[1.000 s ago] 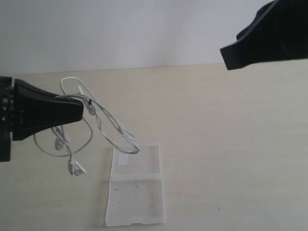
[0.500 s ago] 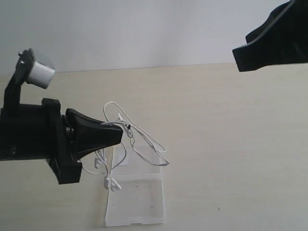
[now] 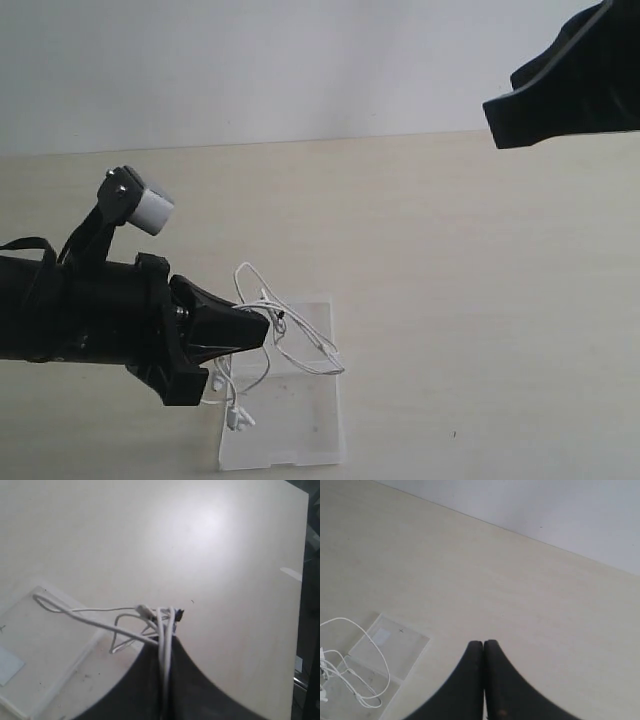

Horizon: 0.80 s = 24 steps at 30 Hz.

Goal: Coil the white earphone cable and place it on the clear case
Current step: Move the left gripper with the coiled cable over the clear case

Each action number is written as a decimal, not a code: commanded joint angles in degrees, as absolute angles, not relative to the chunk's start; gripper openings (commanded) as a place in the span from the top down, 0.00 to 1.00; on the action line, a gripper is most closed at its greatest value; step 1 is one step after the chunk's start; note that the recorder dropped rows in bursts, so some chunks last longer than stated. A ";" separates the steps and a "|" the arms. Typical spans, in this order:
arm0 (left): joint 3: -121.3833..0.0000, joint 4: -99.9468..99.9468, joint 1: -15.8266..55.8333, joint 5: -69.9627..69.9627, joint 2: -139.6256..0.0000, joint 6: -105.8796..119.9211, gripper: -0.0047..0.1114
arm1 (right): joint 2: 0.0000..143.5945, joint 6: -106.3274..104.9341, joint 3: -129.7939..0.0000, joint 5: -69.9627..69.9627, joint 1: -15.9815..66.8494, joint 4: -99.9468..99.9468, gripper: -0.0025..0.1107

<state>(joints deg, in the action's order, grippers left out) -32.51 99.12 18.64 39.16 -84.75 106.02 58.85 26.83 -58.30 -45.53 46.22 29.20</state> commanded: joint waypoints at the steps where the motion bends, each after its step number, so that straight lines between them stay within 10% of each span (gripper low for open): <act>1: -32.27 99.95 18.93 39.12 -86.06 106.52 0.96 | 58.60 27.21 -58.00 -45.42 45.86 29.68 0.98; 24: -34.83 99.95 18.93 39.52 -92.85 106.51 0.96 | 58.60 27.18 -58.00 -45.08 45.86 29.68 0.98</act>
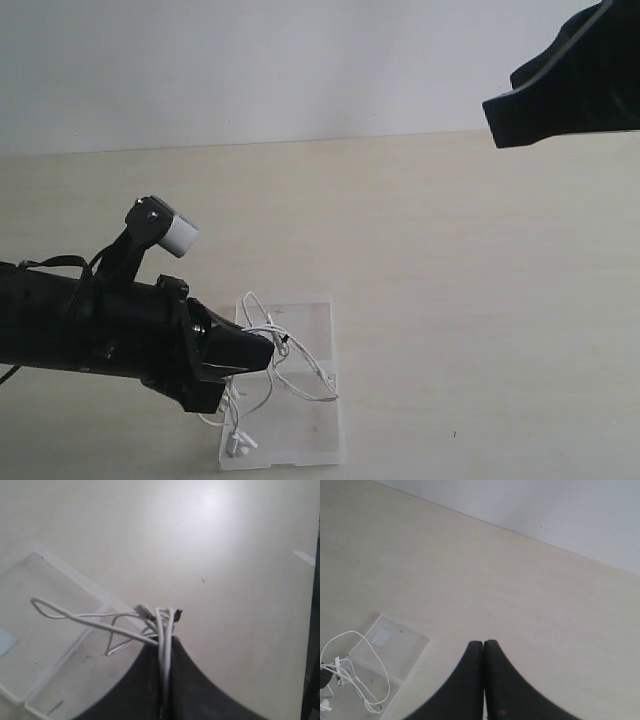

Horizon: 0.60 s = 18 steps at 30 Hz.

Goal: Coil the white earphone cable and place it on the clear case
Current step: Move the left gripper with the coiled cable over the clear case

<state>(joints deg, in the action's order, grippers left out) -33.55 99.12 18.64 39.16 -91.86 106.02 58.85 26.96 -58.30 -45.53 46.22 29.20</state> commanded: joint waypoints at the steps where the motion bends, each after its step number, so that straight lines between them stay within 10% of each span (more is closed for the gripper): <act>1: -34.79 99.95 18.93 39.52 -93.10 106.51 0.96 | 58.60 27.18 -58.00 -45.08 45.86 29.68 0.98; 18: -36.68 99.95 18.93 39.52 -93.99 107.57 0.96 | 58.60 27.18 -58.00 -45.20 45.86 29.07 0.98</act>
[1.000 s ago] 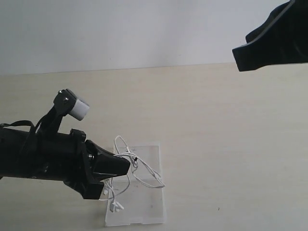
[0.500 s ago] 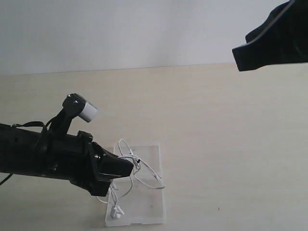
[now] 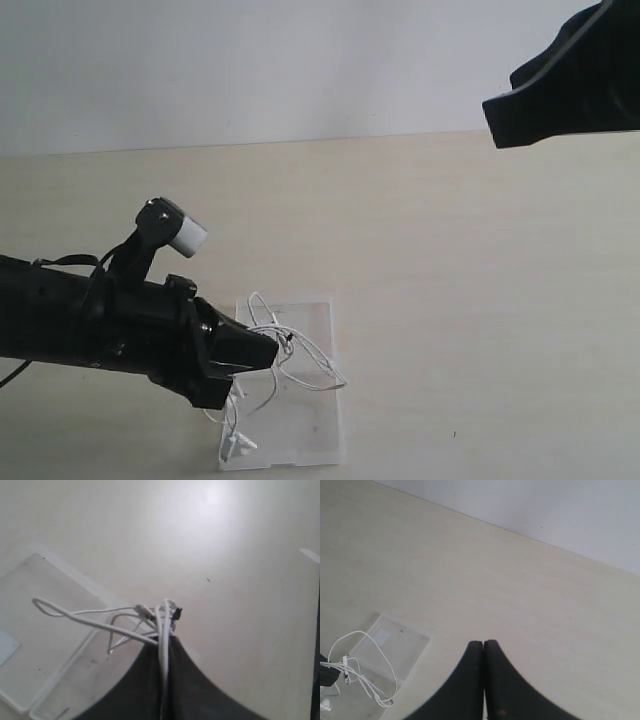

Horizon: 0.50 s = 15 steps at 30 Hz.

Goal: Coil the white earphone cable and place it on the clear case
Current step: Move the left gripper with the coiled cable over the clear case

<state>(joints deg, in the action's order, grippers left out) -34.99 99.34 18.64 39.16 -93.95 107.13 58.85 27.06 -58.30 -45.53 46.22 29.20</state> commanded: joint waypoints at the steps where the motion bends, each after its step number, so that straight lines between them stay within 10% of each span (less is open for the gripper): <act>1: -37.31 99.95 18.93 39.52 -93.99 107.57 0.96 | 58.60 27.18 -58.00 -45.20 45.86 28.95 0.98; 15: -38.02 99.95 18.93 42.21 -97.85 107.41 0.96 | 58.60 27.18 -58.00 -45.68 45.86 27.37 0.98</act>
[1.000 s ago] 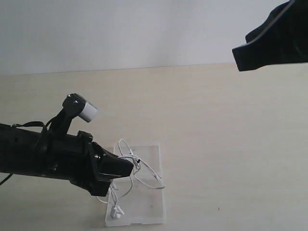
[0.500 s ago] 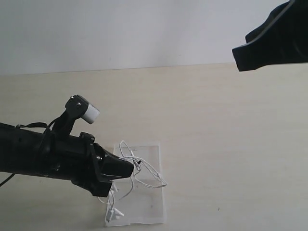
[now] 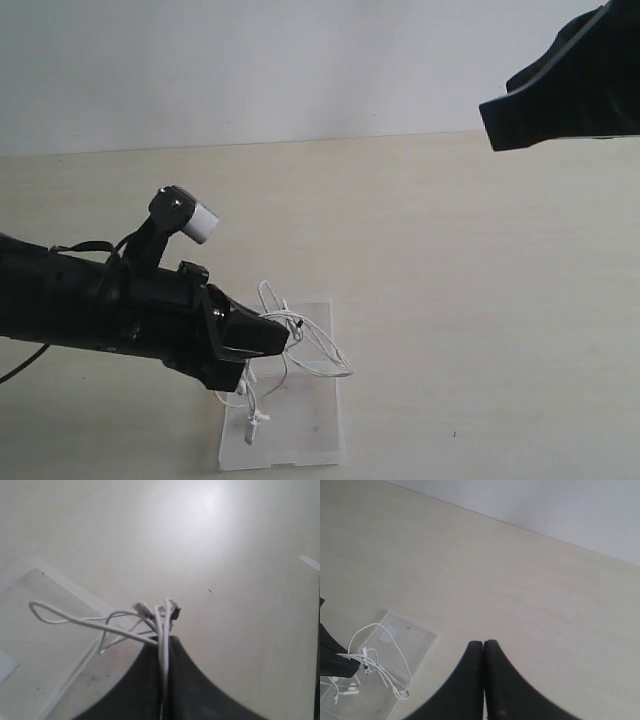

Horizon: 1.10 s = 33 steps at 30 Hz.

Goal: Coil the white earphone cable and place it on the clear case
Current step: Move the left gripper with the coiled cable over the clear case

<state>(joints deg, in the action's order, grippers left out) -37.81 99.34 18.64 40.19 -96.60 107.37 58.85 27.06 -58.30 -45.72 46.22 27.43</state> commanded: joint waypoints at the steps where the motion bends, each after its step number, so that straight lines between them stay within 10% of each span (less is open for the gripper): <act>1: -38.02 99.95 18.93 41.97 -97.98 106.42 0.96 | 58.60 27.18 -58.00 -45.84 45.86 27.37 0.98; 33: -38.02 99.95 18.93 38.68 -97.98 101.30 0.78 | 58.60 27.17 -58.00 -45.05 45.86 27.13 0.98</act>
<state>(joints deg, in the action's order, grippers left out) -37.81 99.01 18.64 38.22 -98.04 100.43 58.85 27.06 -58.30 -45.93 46.14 27.05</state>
